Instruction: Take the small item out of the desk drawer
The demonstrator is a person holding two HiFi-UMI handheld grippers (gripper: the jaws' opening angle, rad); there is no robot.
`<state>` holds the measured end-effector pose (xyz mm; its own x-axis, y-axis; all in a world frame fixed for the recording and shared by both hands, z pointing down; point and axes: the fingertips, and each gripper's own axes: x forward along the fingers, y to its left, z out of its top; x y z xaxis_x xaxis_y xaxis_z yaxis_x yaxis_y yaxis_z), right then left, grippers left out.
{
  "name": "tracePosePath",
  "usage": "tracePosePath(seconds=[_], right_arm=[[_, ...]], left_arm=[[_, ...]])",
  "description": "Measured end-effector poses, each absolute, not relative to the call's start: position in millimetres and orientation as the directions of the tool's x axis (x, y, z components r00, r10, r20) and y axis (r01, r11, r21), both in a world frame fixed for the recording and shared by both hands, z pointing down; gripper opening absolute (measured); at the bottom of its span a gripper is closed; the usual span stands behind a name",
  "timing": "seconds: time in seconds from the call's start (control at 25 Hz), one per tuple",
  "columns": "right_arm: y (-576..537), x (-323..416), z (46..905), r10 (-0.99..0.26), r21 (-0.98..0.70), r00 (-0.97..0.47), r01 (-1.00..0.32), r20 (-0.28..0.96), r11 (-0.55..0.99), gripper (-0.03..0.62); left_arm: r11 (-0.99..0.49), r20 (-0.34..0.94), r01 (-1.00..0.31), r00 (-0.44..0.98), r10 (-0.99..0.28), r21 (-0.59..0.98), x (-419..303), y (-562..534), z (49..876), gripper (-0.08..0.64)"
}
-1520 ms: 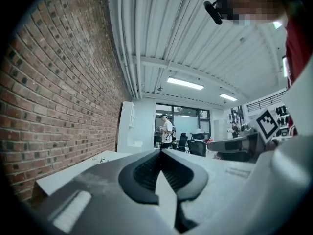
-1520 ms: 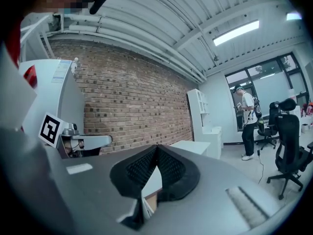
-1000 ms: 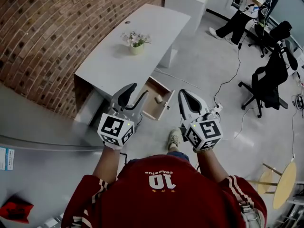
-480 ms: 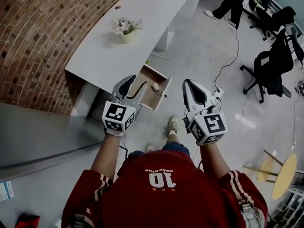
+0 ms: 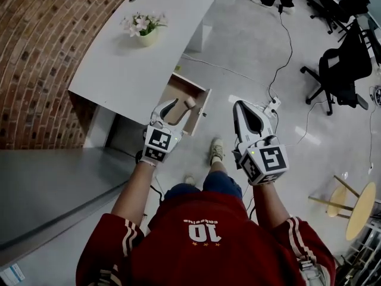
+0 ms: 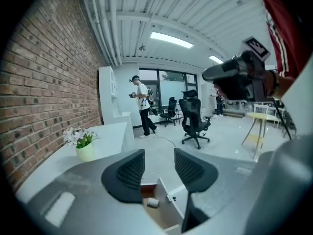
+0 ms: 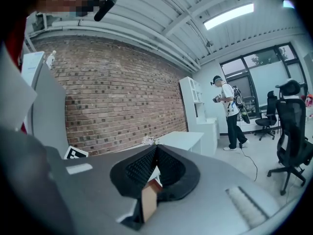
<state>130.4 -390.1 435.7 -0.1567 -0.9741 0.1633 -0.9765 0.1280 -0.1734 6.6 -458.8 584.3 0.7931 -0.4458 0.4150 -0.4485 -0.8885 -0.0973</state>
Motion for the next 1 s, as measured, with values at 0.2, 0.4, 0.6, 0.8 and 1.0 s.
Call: tracePosePath(seconds=[0.2, 0.4, 0.6, 0.8, 1.0], right_arm=[[-388.1, 140.6, 471.4, -0.978, -0.189, -0.119, -0.978, 0.173, 0.086, 0.002], [-380.7, 141.1, 518.2, -0.978, -0.208, -0.094, -0.977, 0.186, 0.055, 0.002], [-373.3, 142.5, 559.1, -0.976, -0.212, -0.078, -0.977, 0.204, 0.034, 0.002], [-373.8, 159.6, 594.4, -0.974, -0.233, -0.054, -0.972, 0.218, 0.002, 0.002], [-388.8, 164.4, 629.0, -0.971, -0.247, -0.09, -0.968, 0.222, 0.034, 0.002]], left_arm=[[-0.913, 0.47, -0.388, 0.787, -0.399, -0.126, 16.7, -463.4, 646.4, 0.186], [-0.94, 0.54, -0.307, 0.771, -0.338, -0.151, 26.5, -467.7, 721.4, 0.187], [-0.957, 0.646, -0.239, 0.706, -0.29, -0.168, 24.6, -479.4, 802.5, 0.221], [-0.965, 0.715, -0.213, 0.649, -0.259, -0.156, 30.8, -493.8, 874.6, 0.242], [-0.97, 0.764, -0.183, 0.599, -0.24, -0.161, 40.8, -511.2, 933.3, 0.263]])
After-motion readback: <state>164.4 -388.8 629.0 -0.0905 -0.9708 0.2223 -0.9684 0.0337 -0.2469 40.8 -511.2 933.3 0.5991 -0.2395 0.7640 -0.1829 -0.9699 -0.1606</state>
